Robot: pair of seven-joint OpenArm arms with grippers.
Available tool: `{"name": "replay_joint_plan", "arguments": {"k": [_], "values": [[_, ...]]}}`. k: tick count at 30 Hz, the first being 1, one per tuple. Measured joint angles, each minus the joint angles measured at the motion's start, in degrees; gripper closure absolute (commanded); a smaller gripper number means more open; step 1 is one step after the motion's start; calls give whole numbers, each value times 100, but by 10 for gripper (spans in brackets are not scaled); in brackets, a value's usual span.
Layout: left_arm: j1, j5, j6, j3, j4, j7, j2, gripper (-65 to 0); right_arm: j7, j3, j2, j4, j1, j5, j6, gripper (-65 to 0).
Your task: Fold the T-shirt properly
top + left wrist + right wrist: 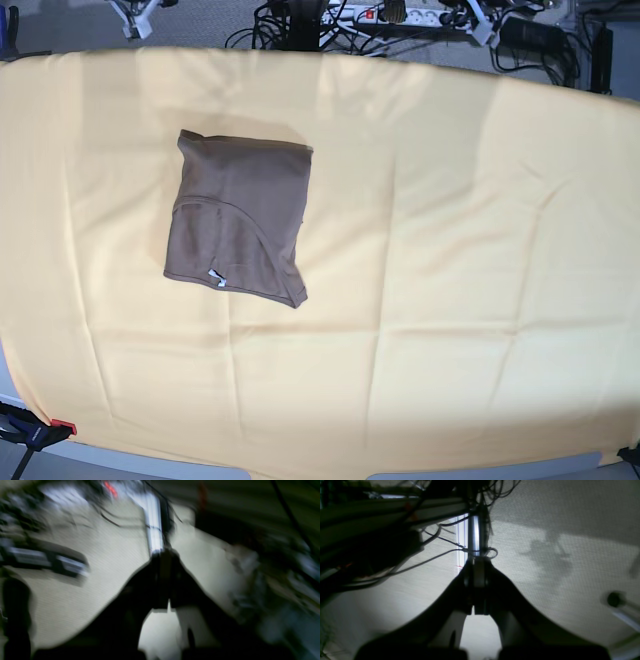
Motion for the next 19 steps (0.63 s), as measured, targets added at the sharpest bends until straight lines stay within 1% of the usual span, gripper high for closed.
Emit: {"name": "replay_joint_plan", "arguments": {"k": [1, 2, 4, 5, 6, 7, 8, 9, 10, 11, 12, 13, 15, 16, 19], "values": [[-153, 358, 17, -2, -173, -304, 79, 0, 17, -195, -37, -184, 144, -83, -350, 0], [-299, 597, 101, -2, -365, -525, 212, 0, 20, -391, -85, -343, 262, -164, -603, 0], [-614, 691, 466, 42, -754, -699, 533, 0, 11, -804, -221, -564, 468, -221, -857, 0], [-734, 691, 636, 138, -938, -688, 706, 0, 17, -1003, -306, -623, 542, -284, -881, 0], [-835, 686, 918, 282, -1110, -739, 870, 0, 44, -1209, -411, -651, 597, -457, -964, 0], [-903, 752, 1259, 457, -1255, -868, 1025, 0, 195, -1401, -529, -658, 636, -688, -1097, 0], [-942, 977, 1620, 669, -1368, -1110, 1169, 0, 457, -1606, -632, -658, 643, -1008, -1185, 0], [-955, 1316, 1954, 914, -1447, -1362, 1270, 0, 678, -1808, -699, -654, 638, -1274, -1344, 0], [-955, 1572, 2234, 1191, -1508, -1596, 1331, 0, 706, -2020, -745, -654, 634, -1425, -1556, 0], [-949, 1606, 2470, 1478, -1547, -1759, 1375, 0, 699, -2208, -761, -654, 610, -1460, -1718, 0], [-938, 1482, 2629, 1768, -1589, -1921, 1394, 0, 721, -2371, -754, -656, 575, -1447, -1810, 0], [-938, 1261, 2721, 2044, -1639, -2063, 1410, 0, 691, -2503, -737, -678, 560, -1464, -1818, 0], [-938, 1049, 3060, 2476, -1696, -2164, 1475, 0, 658, -2699, -702, -702, 540, -1480, -1906, 0], [-938, 1036, 3115, 2621, -1696, -2194, 1488, 0, 654, -2778, -697, -702, 542, -1484, -1945, 0], [-938, 1040, 3056, 2747, -1694, -2197, 1513, 0, 671, -2828, -776, -697, 577, -1467, -2011, 0]]}}
